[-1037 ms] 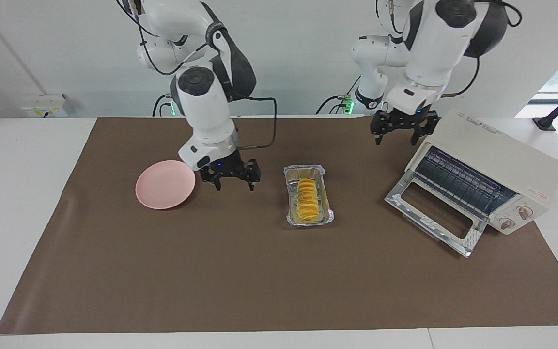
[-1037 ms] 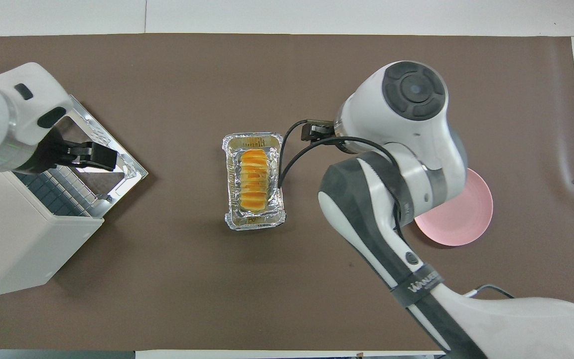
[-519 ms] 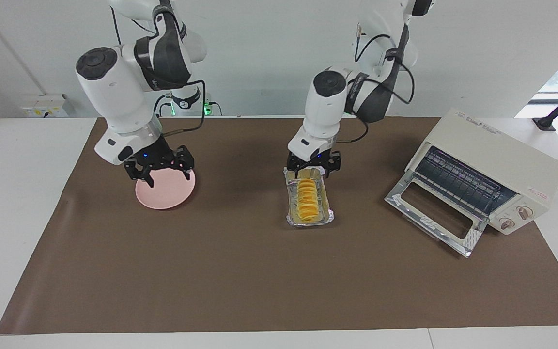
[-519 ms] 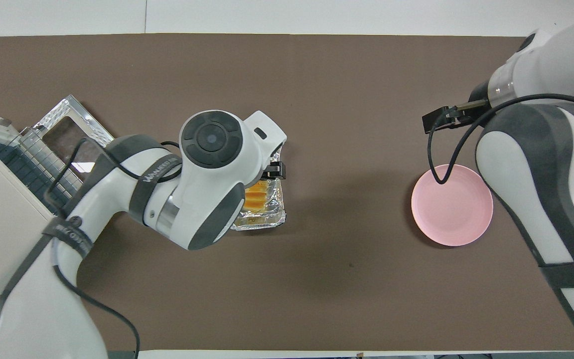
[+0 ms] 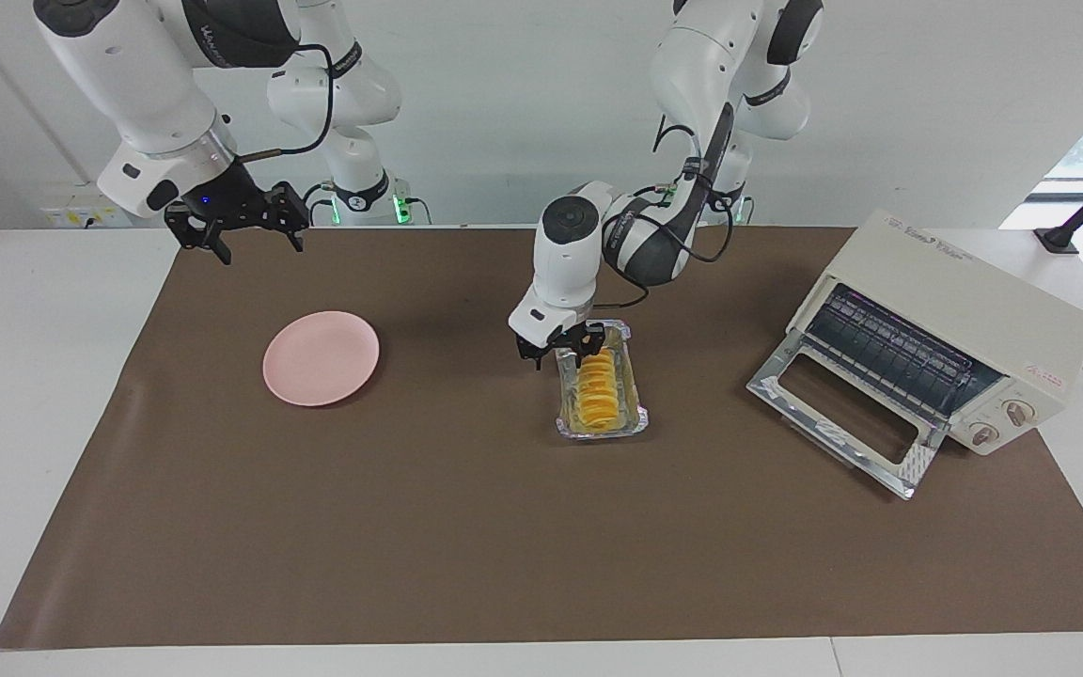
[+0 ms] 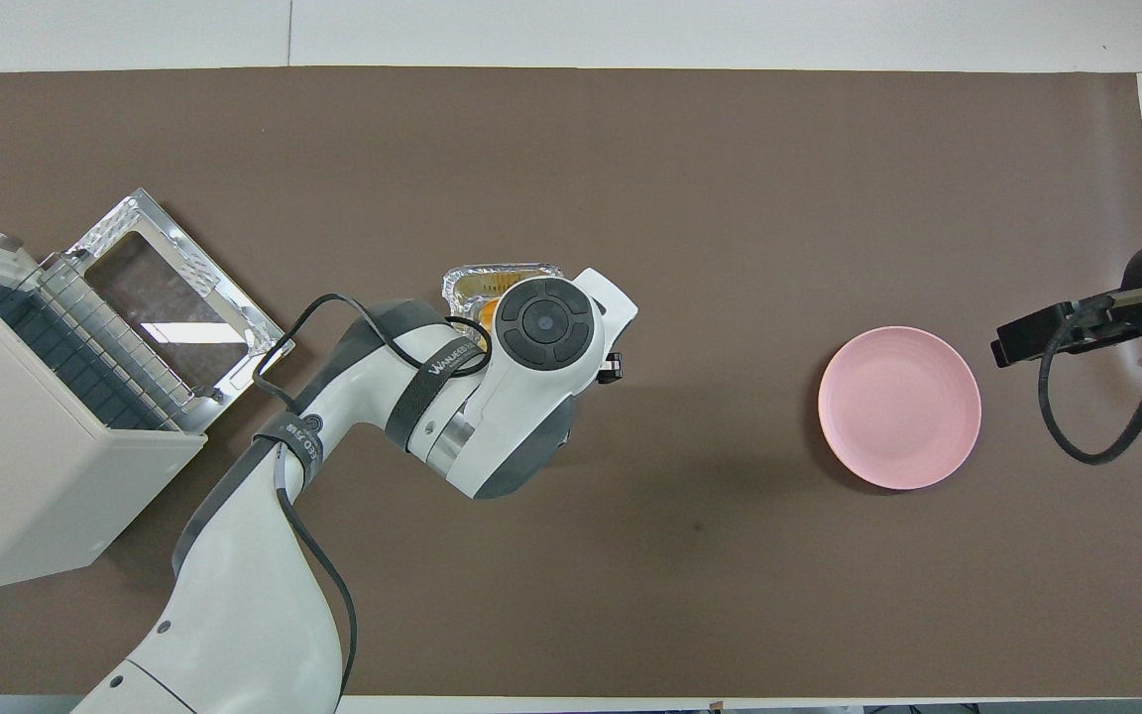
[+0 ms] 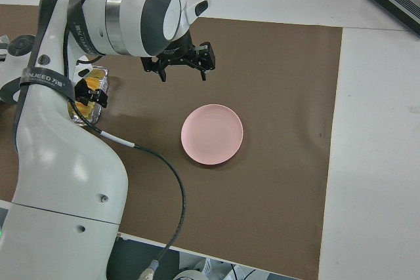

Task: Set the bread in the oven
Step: 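Carry the foil tray with the left gripper into the open oven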

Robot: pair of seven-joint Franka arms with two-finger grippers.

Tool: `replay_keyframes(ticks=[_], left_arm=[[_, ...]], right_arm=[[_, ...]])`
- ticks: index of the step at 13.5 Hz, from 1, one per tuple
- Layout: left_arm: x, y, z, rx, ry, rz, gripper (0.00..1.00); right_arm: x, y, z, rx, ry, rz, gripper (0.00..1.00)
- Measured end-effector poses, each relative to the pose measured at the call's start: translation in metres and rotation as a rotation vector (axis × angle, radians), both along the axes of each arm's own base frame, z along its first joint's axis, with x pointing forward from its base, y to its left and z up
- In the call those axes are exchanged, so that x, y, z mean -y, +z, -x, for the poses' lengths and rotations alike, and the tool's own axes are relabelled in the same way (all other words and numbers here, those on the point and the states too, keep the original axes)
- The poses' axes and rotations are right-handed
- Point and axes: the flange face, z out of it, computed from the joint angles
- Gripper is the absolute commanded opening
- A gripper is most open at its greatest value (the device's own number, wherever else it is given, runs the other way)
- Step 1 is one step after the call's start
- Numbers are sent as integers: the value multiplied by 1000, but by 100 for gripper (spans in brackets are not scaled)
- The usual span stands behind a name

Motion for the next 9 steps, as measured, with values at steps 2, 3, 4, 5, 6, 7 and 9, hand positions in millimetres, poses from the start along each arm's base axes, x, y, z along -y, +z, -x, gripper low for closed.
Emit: replay_keyframes(ticks=[2,3,4,5,6,7,9], left_arm=[[0,-6,-2,3,9,3,0],[0,-8,-3,4,17,4,0],[0,-8,-3,4,29,4,0],[-1,-8,-4,4,37,4,0],[-1,-8,-4,4,45,3,0],[-2,-5,-6,2,57,3,0],[-13,25,-29,-14,120,15,0]], right_arm=[[12,1,-2,13,-18,22,100],[20,1,-2,16,-31,24,100],[27,1,-2,19,-44,25,100],[34,1,-3,24,-58,26,100],[40,1,-3,27,-69,26,100],[43,1,-3,27,-74,26,100],[43,1,-3,26,-75,26,100]])
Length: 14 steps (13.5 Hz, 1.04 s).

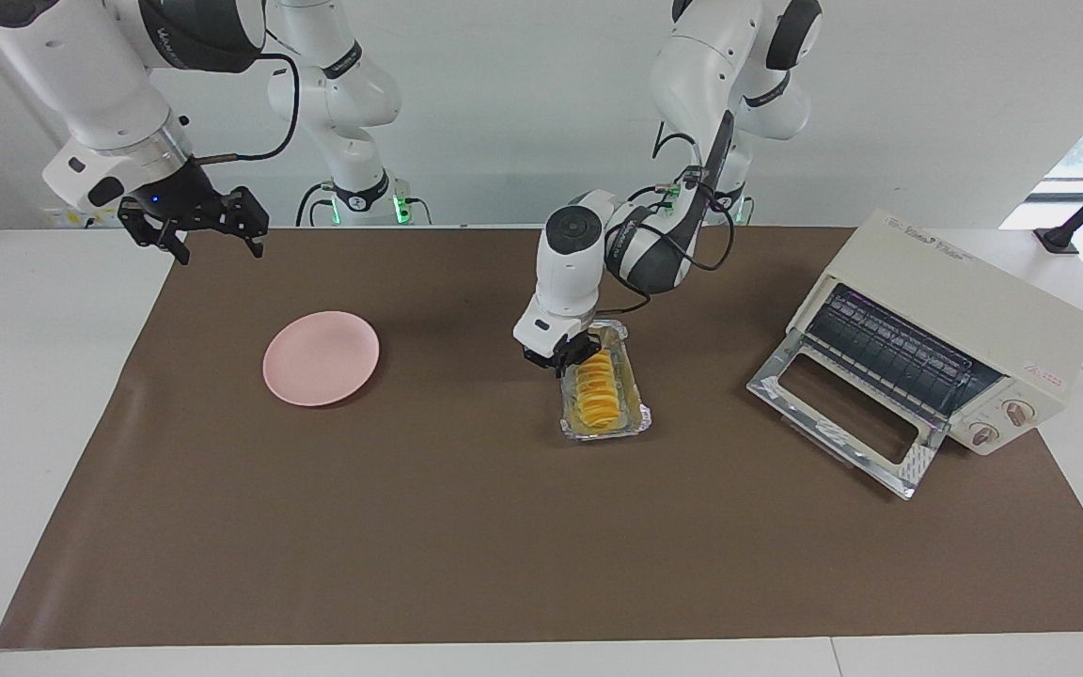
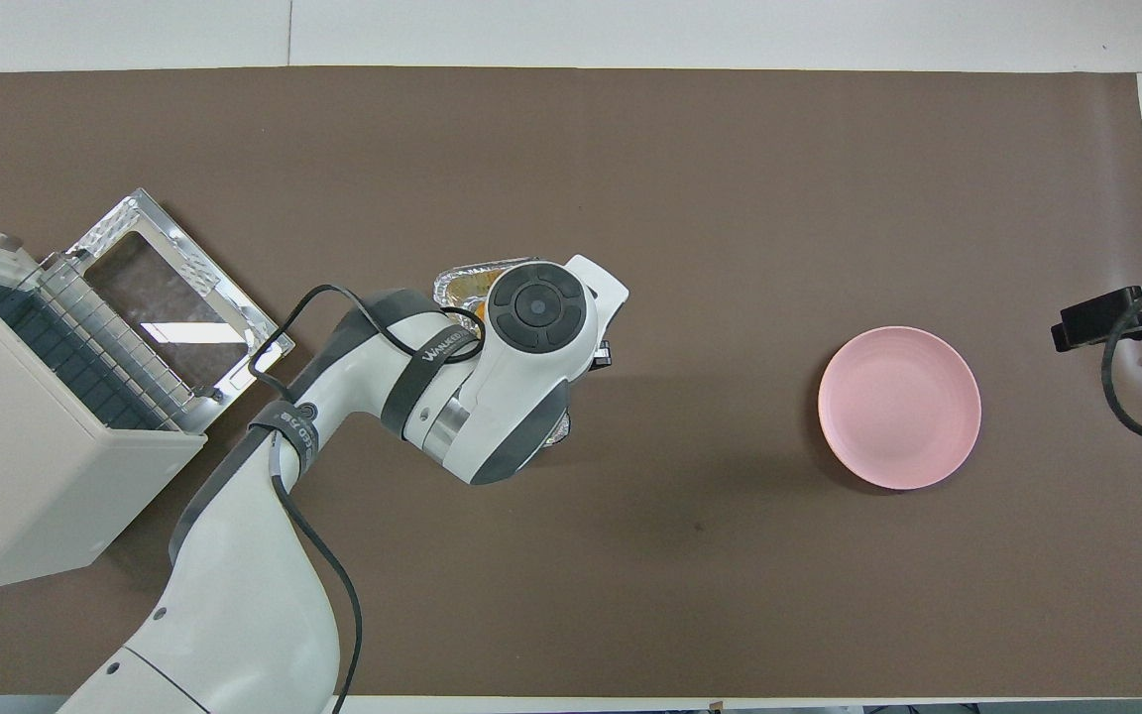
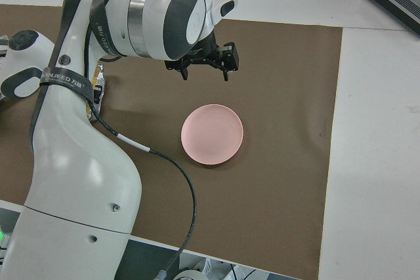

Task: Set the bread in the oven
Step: 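Carry the foil tray with the left gripper into the open oven, then push the tray deeper into the oven and open the left gripper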

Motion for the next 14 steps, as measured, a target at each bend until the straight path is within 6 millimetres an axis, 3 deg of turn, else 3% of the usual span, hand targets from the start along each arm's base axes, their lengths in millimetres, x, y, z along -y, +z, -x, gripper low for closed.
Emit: replay_keyframes(ticks=[2,4,7,9,11,14], left_arm=[[-39,54,-44,0,90,14,0],[-103,86,-82,-10,205,-7,0],[-229,87,-133,12,413,-91,0],[-294,89,-148,30,506,-138,0],[-335,86,-152,7,564,-168,0],[-375,72,-147,-44,603,-241,0]], right_arm=[[0,0,0,0,1,0,100],[1,0,0,1,-2,0,100],[4,0,0,2,-7,1,100],[4,0,0,2,-7,1,100],[5,0,0,2,-8,1,100],[5,0,0,0,-8,0,100]])
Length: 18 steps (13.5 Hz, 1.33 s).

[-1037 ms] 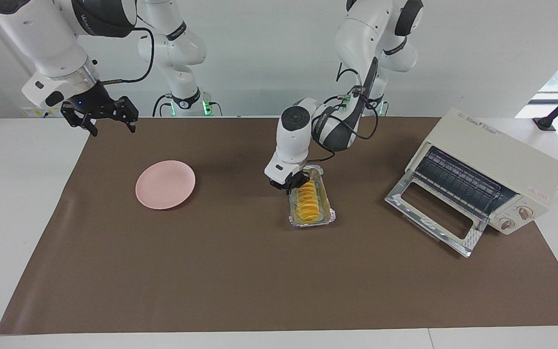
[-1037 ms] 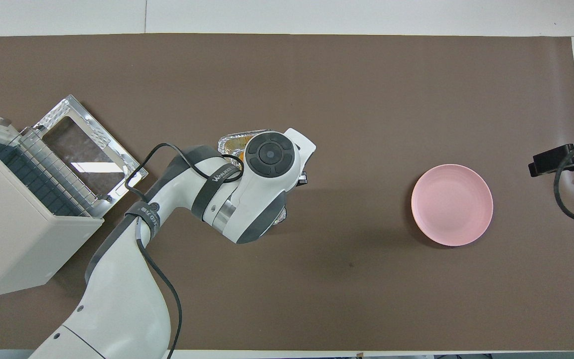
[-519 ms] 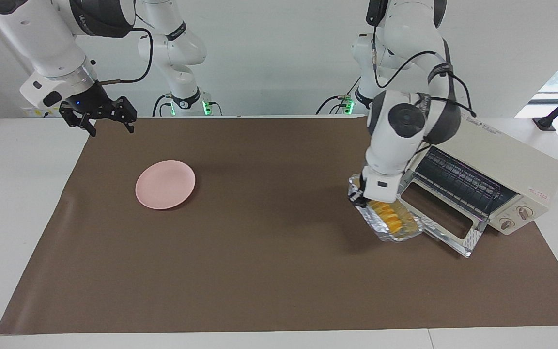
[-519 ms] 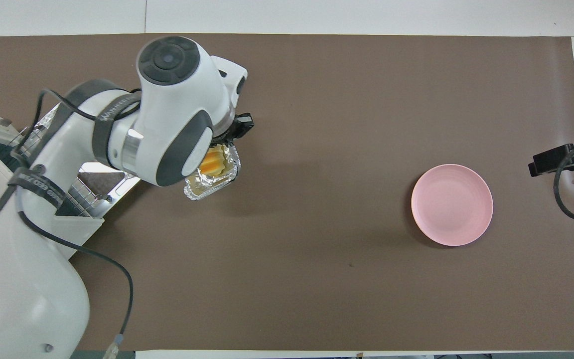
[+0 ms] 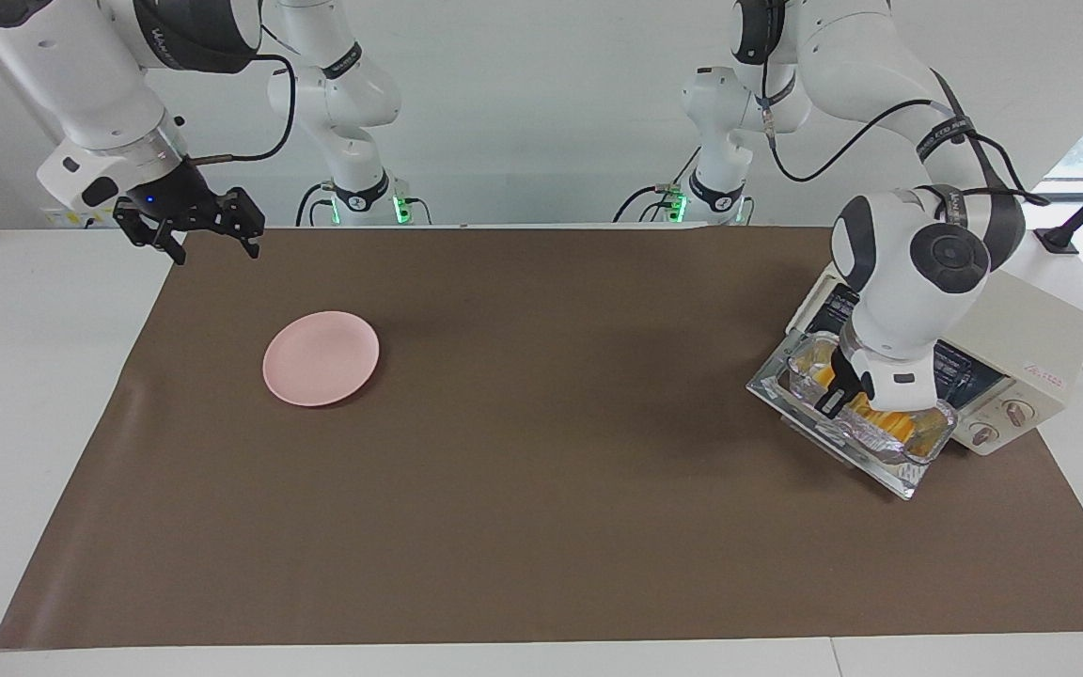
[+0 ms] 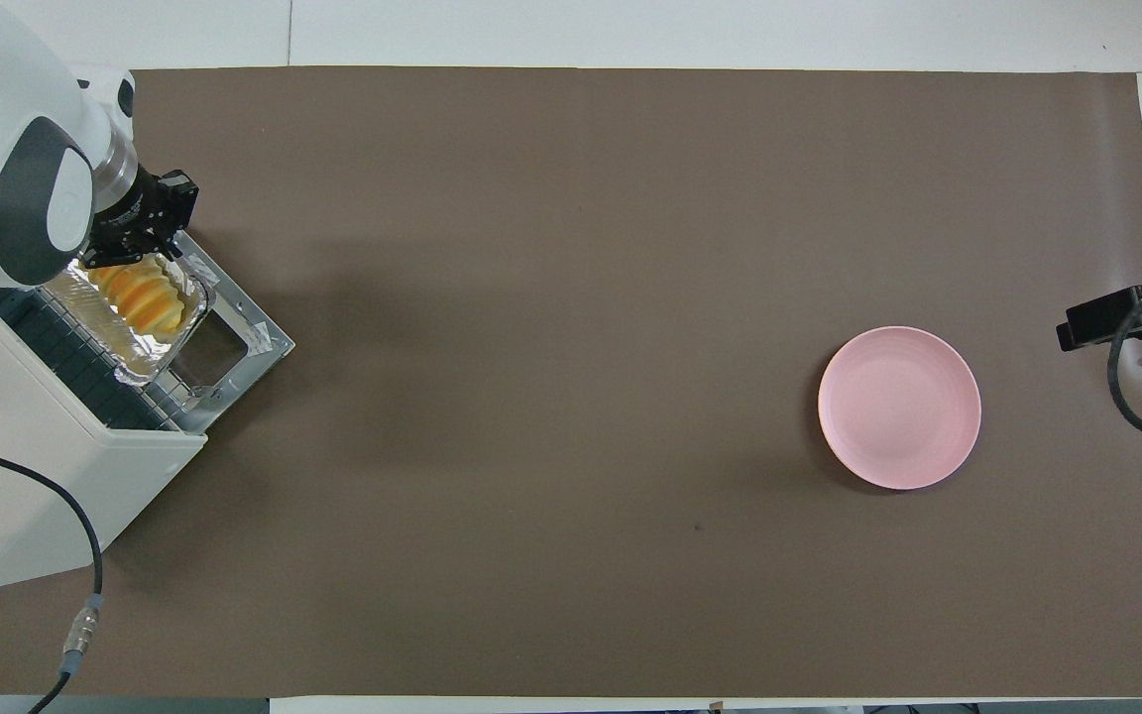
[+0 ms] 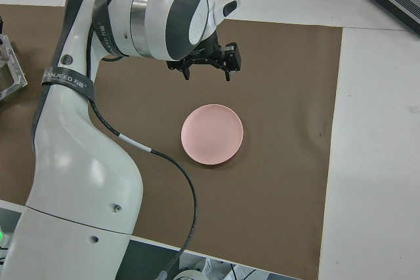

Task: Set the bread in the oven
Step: 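Push the tray deeper into the oven and open the left gripper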

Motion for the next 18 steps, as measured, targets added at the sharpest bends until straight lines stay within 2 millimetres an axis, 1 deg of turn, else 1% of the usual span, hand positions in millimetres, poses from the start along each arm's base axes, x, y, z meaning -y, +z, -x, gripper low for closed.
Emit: replay_keyframes(ticks=[3,6,8,11,12,13,14,18], left_arm=[[-28,-19,12,-63,19,-67,0],[-50,-24,22,-95,52,-80,0],[-53,-27,29,-113,67,-78,0],[-50,-31,36,-135,78,-78,0],[-52,-31,37,-136,79,-78,19],[-53,-30,37,-133,81,-77,97],[-54,-28,36,-125,81,-77,100],[-53,-24,31,-79,59,-71,100]], right_arm=[[0,0,0,-1,0,0,100],[0,-1,0,-1,0,0,100],[0,-1,0,-1,1,0,100],[-1,-1,0,-1,1,0,100],[-1,-1,0,-1,1,0,100],[-1,-1,0,-1,1,0,100],[-1,-1,0,-1,1,0,100],[-1,-1,0,-1,1,0,100]])
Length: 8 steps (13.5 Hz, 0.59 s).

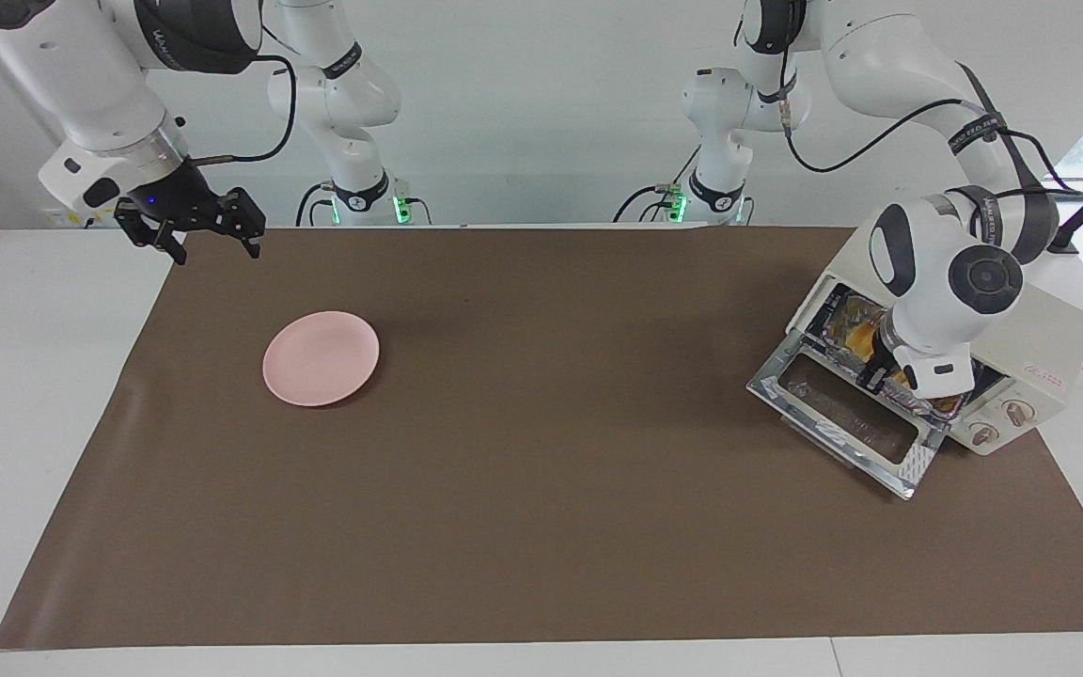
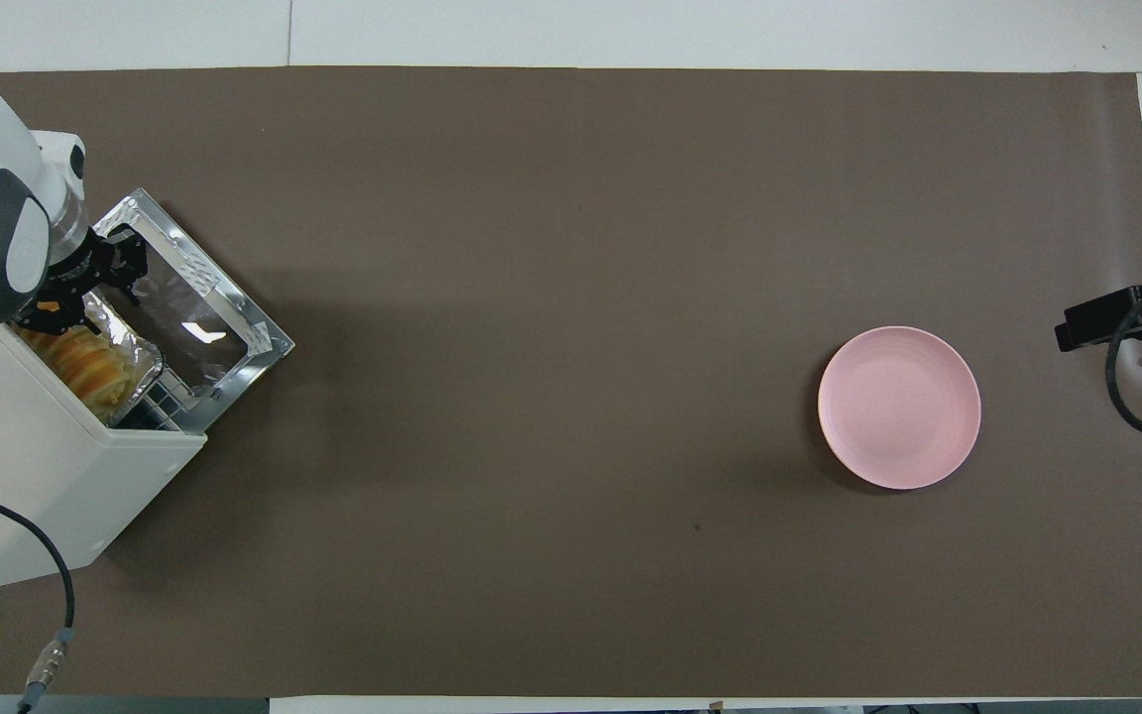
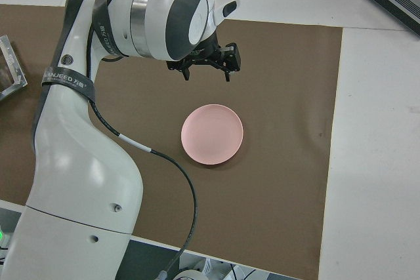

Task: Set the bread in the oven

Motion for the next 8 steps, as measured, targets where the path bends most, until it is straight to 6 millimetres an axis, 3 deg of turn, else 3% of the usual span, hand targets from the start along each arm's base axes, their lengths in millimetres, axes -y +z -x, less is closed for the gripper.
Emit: replay_keyframes(ticks=[3,6,8], left_arm=[[3,7,-10,53,-120,22,100],[5,38,-19,106,-243,37,100],[5,61,-12,79,-353,59,100]], right_arm=[[0,0,0,0,0,0,100],[0,0,0,0,0,0,100],[0,0,0,0,0,0,100]])
